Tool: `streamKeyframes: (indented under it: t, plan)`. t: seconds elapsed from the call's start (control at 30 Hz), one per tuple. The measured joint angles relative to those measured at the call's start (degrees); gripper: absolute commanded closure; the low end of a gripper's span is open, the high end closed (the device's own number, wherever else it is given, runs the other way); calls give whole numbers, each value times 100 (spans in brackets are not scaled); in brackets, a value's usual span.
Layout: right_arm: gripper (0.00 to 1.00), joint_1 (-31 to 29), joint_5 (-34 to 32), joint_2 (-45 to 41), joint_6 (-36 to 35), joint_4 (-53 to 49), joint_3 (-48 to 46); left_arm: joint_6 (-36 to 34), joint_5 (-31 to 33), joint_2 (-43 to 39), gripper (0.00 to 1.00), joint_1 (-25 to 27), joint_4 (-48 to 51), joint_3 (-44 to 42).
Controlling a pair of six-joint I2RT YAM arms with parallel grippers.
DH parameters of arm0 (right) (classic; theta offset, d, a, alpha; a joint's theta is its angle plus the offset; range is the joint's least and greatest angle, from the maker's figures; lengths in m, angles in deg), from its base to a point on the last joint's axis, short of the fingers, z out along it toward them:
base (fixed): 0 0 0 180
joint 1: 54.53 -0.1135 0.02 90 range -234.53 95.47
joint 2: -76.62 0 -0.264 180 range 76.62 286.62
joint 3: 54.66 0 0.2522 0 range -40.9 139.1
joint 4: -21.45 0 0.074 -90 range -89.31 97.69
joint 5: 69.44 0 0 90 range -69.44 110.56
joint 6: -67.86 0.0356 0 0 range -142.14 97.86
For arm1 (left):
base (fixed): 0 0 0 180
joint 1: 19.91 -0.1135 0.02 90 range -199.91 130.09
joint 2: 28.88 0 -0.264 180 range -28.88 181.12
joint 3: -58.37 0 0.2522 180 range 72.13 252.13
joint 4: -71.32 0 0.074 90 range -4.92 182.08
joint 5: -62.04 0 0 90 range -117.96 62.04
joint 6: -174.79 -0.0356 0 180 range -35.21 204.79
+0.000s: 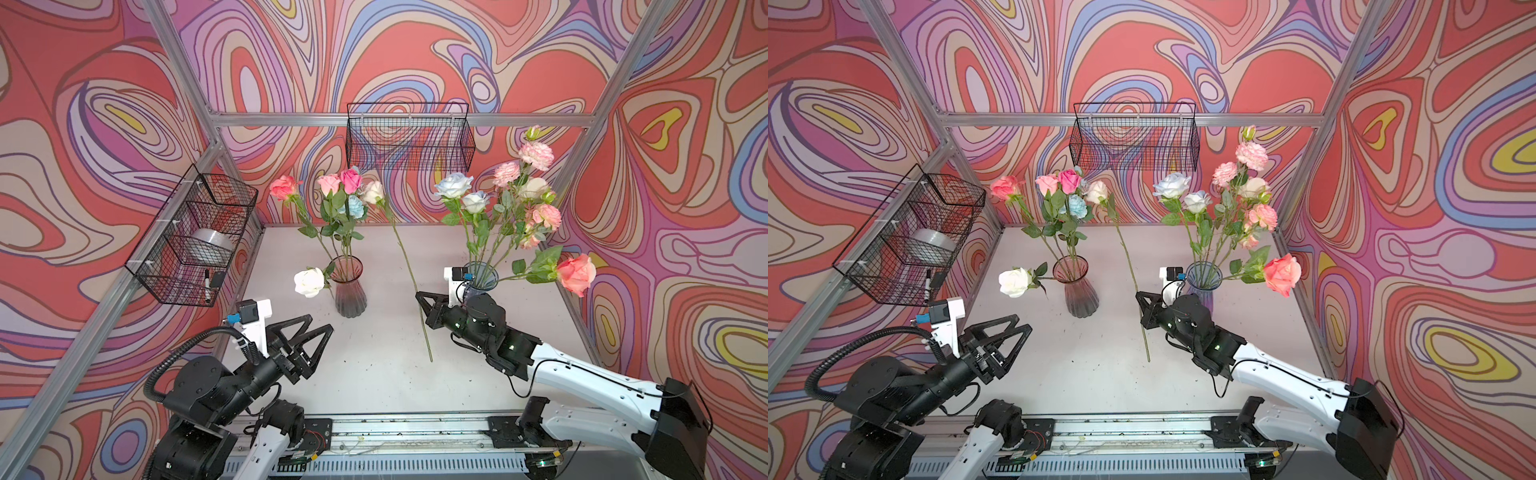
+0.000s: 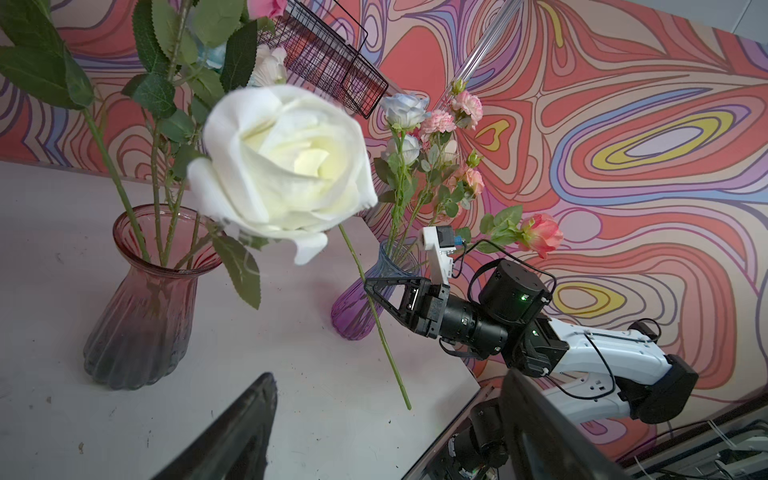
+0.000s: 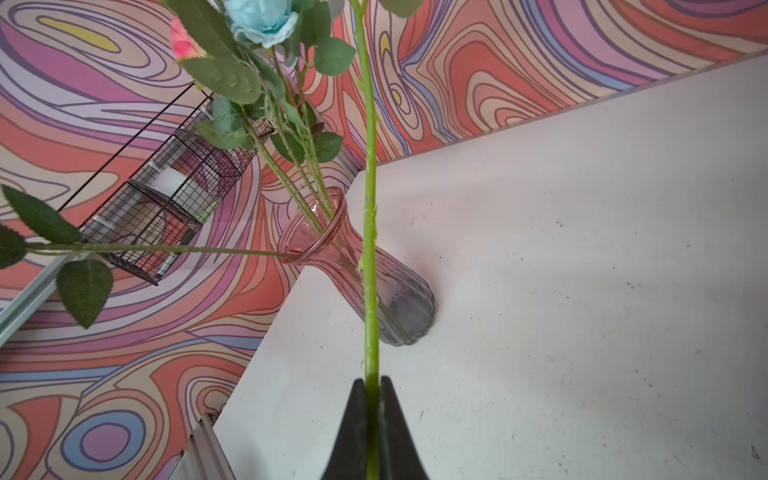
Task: Arrange the flowers into the vase
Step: 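Lift the pale rose upright with the right gripper while the left reaches toward it, then close the left gripper on the pale rose stem above the right gripper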
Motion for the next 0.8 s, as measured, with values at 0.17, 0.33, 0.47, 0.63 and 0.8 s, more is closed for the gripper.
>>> streamKeyframes:
  t: [0.17,0.33,0.47,0.63,0.8]
  plan:
    - [100,0,24,-221,-186,15,116,-87,-61,415,17,0,-101,450]
    - [100,0,-2,-428,-271,13,116,-295,-55,673,17,0,-94,944]
    - [100,0,-33,-597,-328,11,116,-503,81,726,17,0,-37,1353]
    - [100,0,9,-612,-442,9,310,-632,50,977,22,0,-13,1740]
    - [100,0,262,-498,-568,173,627,-697,39,1738,25,0,83,2334]
